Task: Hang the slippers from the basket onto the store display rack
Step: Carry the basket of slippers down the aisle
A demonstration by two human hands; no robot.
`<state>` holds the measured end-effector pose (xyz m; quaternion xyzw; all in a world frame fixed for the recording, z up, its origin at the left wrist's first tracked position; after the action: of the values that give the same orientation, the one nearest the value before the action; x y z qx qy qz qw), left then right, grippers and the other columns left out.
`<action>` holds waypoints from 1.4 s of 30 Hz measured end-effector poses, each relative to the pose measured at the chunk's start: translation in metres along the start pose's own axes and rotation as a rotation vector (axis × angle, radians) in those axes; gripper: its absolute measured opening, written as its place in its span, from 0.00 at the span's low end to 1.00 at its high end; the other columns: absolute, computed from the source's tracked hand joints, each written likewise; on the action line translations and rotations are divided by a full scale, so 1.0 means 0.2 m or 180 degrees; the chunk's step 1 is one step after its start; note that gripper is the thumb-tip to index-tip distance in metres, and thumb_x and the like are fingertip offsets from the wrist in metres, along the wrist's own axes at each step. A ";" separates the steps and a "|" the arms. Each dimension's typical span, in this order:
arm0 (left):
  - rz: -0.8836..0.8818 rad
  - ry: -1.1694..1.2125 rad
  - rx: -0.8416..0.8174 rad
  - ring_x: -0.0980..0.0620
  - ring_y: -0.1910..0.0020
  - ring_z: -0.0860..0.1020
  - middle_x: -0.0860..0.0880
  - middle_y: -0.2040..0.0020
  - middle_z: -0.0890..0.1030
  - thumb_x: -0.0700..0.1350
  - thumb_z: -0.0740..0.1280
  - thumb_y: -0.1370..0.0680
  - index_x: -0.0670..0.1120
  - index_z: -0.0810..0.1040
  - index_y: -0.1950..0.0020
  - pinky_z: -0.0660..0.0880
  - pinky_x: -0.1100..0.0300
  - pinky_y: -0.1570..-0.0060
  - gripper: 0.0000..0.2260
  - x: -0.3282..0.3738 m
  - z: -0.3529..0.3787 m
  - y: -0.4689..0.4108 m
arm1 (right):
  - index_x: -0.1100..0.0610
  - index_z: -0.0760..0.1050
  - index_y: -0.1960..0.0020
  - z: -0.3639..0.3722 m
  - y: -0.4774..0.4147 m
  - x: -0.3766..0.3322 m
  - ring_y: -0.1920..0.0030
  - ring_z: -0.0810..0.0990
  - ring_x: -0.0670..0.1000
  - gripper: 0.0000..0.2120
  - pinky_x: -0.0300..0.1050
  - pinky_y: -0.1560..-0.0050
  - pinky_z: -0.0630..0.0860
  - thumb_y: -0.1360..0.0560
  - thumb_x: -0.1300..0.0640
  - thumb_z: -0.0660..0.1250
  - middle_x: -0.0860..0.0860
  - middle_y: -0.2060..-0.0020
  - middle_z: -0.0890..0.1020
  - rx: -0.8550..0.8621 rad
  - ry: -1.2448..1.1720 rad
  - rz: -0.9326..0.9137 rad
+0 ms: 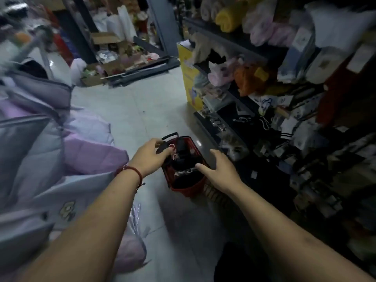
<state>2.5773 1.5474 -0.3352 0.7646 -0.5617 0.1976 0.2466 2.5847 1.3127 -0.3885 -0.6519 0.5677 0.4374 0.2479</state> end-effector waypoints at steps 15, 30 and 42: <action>-0.0361 -0.0066 -0.1247 0.52 0.43 0.75 0.52 0.39 0.77 0.61 0.69 0.24 0.51 0.72 0.31 0.72 0.57 0.41 0.25 -0.42 0.14 -1.92 | 0.52 0.60 0.21 0.51 -1.70 0.26 0.27 0.69 0.55 0.39 0.45 0.35 0.68 0.26 0.42 0.72 0.53 0.25 0.67 0.0177 -0.0755 0.1526; 0.0112 -0.1185 -0.3015 0.46 0.48 0.80 0.45 0.42 0.80 0.67 0.69 0.27 0.47 0.73 0.35 0.75 0.55 0.48 0.30 -0.99 0.89 -3.37 | 0.51 0.64 0.24 1.31 -2.00 0.72 0.30 0.72 0.52 0.39 0.45 0.36 0.71 0.29 0.36 0.71 0.48 0.28 0.71 0.1544 -0.1605 0.3659; -0.0293 -0.1421 -0.3120 0.38 0.48 0.81 0.31 0.36 0.76 0.60 0.71 0.26 0.41 0.64 0.24 0.81 0.46 0.51 0.38 -1.66 1.57 -3.72 | 0.52 0.69 0.29 1.77 -1.86 1.45 0.38 0.78 0.57 0.40 0.51 0.41 0.77 0.35 0.31 0.69 0.53 0.36 0.77 0.2036 -0.1443 0.4412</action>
<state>3.2000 1.7958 -0.8939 0.6071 -0.5927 -0.2659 0.4576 2.8310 1.5373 -0.8759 0.0573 0.8777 0.4299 0.2039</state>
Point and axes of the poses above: each hand's wrist, its own y-axis away from the middle knuckle, its own z-axis out of the palm, x = y × z, the point moved 7 cm from there along -y, towards the middle knuckle
